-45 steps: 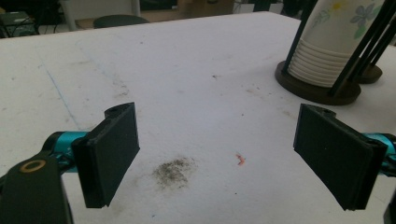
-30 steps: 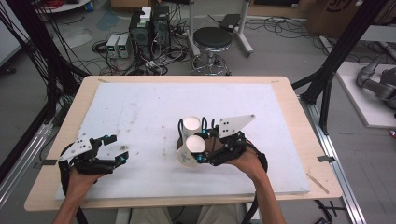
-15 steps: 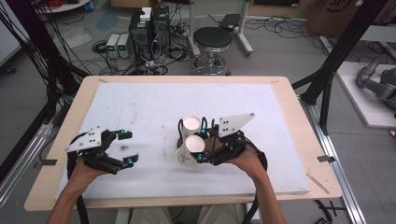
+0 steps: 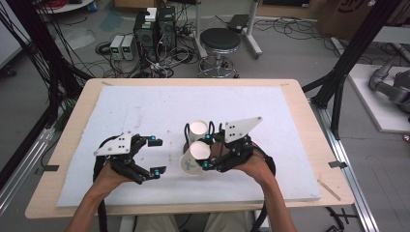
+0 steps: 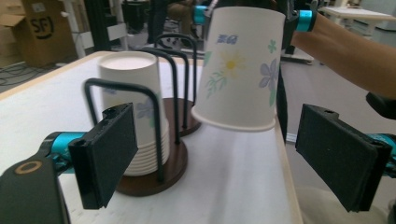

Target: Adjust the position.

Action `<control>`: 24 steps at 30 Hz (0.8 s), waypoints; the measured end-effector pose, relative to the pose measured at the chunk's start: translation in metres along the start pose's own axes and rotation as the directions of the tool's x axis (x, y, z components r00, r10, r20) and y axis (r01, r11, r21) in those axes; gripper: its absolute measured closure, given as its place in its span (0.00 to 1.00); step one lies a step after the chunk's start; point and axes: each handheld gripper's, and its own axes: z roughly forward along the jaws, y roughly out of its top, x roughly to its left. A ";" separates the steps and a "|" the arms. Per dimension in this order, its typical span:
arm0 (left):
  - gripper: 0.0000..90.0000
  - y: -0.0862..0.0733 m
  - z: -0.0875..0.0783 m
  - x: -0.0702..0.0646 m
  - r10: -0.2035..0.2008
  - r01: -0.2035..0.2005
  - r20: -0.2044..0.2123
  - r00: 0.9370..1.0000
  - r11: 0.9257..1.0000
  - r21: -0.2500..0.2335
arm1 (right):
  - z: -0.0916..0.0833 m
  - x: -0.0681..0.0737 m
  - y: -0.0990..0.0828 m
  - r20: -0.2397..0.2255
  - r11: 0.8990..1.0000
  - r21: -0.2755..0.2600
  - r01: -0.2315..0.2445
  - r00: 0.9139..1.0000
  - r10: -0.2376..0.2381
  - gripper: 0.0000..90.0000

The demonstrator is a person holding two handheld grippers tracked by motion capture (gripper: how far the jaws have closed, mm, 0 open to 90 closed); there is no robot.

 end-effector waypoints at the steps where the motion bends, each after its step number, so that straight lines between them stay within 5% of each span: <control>1: 0.14 0.000 0.005 -0.001 0.005 -0.005 0.010 1.000 1.000 0.005 | 0.001 0.000 0.000 -0.004 1.000 0.000 0.001 1.000 -0.001 0.42; 17: 0.12 -0.002 0.052 -0.007 0.020 -0.019 0.096 0.995 1.000 -0.010 | 0.012 0.001 0.004 -0.041 1.000 0.005 0.012 0.999 -0.011 0.42; 24: 0.12 -0.004 0.062 -0.006 0.012 -0.012 0.096 0.995 1.000 0.001 | 0.014 0.002 0.004 -0.044 1.000 0.002 0.015 0.999 -0.015 0.42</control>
